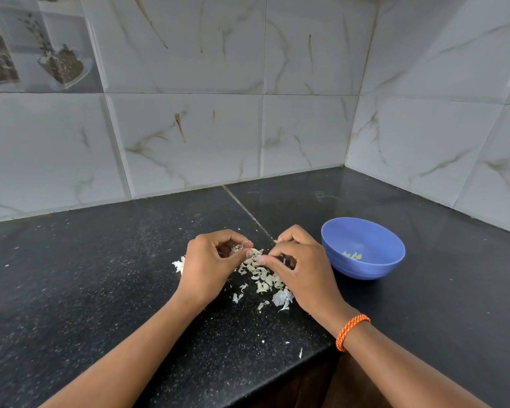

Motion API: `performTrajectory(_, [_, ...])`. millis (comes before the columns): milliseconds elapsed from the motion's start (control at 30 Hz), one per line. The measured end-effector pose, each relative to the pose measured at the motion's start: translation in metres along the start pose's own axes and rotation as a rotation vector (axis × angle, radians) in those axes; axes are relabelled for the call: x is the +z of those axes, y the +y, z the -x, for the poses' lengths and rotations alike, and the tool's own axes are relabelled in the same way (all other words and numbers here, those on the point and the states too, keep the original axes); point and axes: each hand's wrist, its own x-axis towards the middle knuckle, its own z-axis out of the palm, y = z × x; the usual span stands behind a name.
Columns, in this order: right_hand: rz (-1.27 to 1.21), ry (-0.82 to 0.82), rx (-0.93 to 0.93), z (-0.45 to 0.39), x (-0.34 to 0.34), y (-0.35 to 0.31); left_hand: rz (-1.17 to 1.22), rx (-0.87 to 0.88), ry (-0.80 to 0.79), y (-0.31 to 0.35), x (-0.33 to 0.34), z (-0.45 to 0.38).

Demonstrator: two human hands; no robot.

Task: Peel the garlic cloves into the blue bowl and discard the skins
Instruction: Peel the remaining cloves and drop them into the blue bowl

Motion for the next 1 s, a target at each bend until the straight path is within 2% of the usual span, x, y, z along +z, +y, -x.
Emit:
performTrajectory(100, [0.029, -0.041, -0.032, 0.0022, 0.0022, 0.0032, 0.006, -0.004, -0.003, 0.0011, -0.0002, 0.0005])
performTrajectory(200, [0.081, -0.015, -0.028, 0.0028, 0.0054, 0.0017, 0.048, -0.001, -0.041, 0.0043, 0.0007, 0.0021])
performTrajectory(467, [-0.187, -0.007, 0.037, 0.0019, 0.0065, 0.0001, 0.083, 0.015, -0.074, 0.009, 0.0031, 0.0046])
performTrajectory(600, [-0.094, 0.026, 0.053, 0.0023, 0.0069, 0.0013, -0.088, 0.1, -0.024, 0.0031, 0.0038, 0.0011])
performTrajectory(733, [0.023, 0.05, 0.07, 0.0042, 0.0073, 0.0022, -0.208, 0.159, -0.057, 0.0017, 0.0044, 0.0011])
performTrajectory(900, [0.055, 0.043, 0.087, 0.0046, 0.0072, 0.0012, -0.155, 0.061, -0.024, 0.0045, 0.005, 0.0016])
performTrajectory(1000, [0.054, 0.039, 0.085, 0.005, 0.0066, -0.0004, -0.152, 0.087, 0.001, 0.0095, 0.0058, 0.0039])
